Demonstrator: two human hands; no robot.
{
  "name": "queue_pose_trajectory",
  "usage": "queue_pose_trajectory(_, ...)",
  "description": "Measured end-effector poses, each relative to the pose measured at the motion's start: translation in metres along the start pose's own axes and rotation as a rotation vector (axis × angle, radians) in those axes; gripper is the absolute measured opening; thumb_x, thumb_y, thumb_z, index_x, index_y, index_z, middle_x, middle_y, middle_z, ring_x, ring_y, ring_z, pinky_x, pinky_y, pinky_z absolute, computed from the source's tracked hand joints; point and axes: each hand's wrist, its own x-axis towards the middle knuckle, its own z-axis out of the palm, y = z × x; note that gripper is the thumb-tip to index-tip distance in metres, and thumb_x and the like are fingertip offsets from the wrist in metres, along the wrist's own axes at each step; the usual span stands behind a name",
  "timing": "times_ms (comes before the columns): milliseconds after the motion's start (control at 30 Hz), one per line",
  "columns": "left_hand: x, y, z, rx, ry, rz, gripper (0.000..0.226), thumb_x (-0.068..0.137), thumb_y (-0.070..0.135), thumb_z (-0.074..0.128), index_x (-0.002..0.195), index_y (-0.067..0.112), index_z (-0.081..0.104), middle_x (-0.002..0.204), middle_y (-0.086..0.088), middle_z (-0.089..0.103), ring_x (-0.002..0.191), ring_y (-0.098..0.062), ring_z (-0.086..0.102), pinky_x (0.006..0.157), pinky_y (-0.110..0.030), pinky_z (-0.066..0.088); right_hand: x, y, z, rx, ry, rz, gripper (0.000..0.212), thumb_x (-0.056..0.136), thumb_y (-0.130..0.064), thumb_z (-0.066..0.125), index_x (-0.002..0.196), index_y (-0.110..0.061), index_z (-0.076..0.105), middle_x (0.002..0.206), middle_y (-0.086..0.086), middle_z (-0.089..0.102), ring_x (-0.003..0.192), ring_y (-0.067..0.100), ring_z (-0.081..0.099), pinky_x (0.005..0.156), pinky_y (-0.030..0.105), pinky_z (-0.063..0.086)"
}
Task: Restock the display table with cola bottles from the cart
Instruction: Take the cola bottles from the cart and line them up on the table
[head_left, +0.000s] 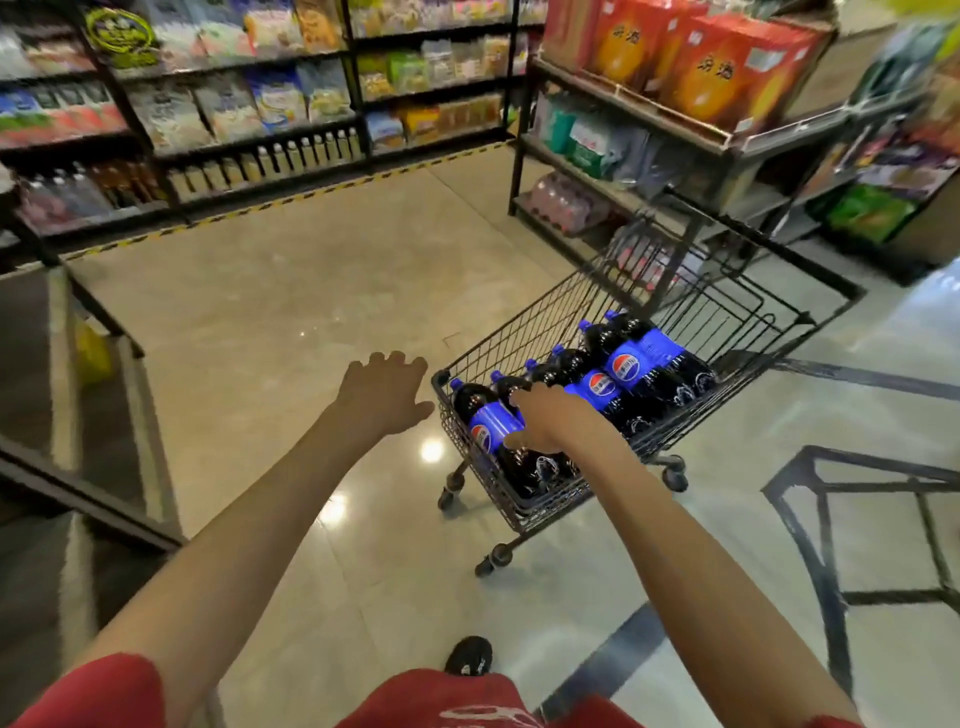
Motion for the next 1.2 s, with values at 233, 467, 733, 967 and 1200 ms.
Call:
queue_pose_trajectory(233, 0.076, 0.072, -0.004, 0.013, -0.045, 0.188, 0.056, 0.095, 0.049, 0.056, 0.141, 0.02, 0.045, 0.133, -0.009, 0.051, 0.122, -0.03, 0.048, 0.094, -0.04, 0.04, 0.012, 0.091, 0.008, 0.106, -0.018, 0.151, 0.067, 0.095, -0.049, 0.062, 0.149, -0.015, 0.04, 0.15, 0.013, 0.044, 0.135, 0.035, 0.045, 0.103, 0.045, 0.044)
queue_pose_trajectory(467, 0.133, 0.147, -0.002, 0.121, -0.094, 0.298, 0.055, 0.094, 0.052, 0.056, 0.139, 0.02, 0.046, 0.13, -0.01, 0.054, 0.124, -0.033, 0.049, 0.098, -0.045, 0.043, 0.021, 0.174, 0.033, 0.203, -0.057, 0.221, 0.066, 0.094, -0.05, 0.063, 0.146, -0.014, 0.044, 0.142, 0.015, 0.048, 0.13, 0.037, 0.046, 0.102, 0.046, 0.045)
queue_pose_trajectory(733, 0.189, 0.252, -0.003, 0.176, -0.205, 0.296, 0.057, 0.096, 0.054, 0.054, 0.142, 0.022, 0.043, 0.137, -0.01, 0.05, 0.129, -0.033, 0.046, 0.102, -0.046, 0.038, 0.046, 0.29, 0.036, 0.272, -0.094, 0.165, 0.067, 0.092, -0.052, 0.066, 0.143, -0.013, 0.045, 0.139, 0.015, 0.05, 0.127, 0.036, 0.05, 0.103, 0.048, 0.047)
queue_pose_trajectory(967, 0.227, 0.329, -0.007, 0.098, -0.206, 0.21, 0.056, 0.098, 0.053, 0.053, 0.143, 0.021, 0.042, 0.139, -0.011, 0.049, 0.127, -0.034, 0.048, 0.099, -0.046, 0.041, 0.07, 0.374, 0.03, 0.185, -0.075, 0.056, 0.059, 0.094, -0.046, 0.066, 0.138, -0.012, 0.049, 0.135, 0.016, 0.052, 0.123, 0.038, 0.053, 0.099, 0.047, 0.048)
queue_pose_trajectory(1200, 0.257, 0.364, 0.007, 0.024, -0.239, 0.13, 0.059, 0.099, 0.05, 0.052, 0.148, 0.02, 0.038, 0.14, -0.014, 0.048, 0.128, -0.036, 0.048, 0.101, -0.05, 0.041, 0.106, 0.418, 0.038, 0.188, -0.095, -0.028, 0.055, 0.094, -0.043, 0.065, 0.135, -0.011, 0.05, 0.132, 0.017, 0.053, 0.12, 0.038, 0.054, 0.097, 0.047, 0.05)
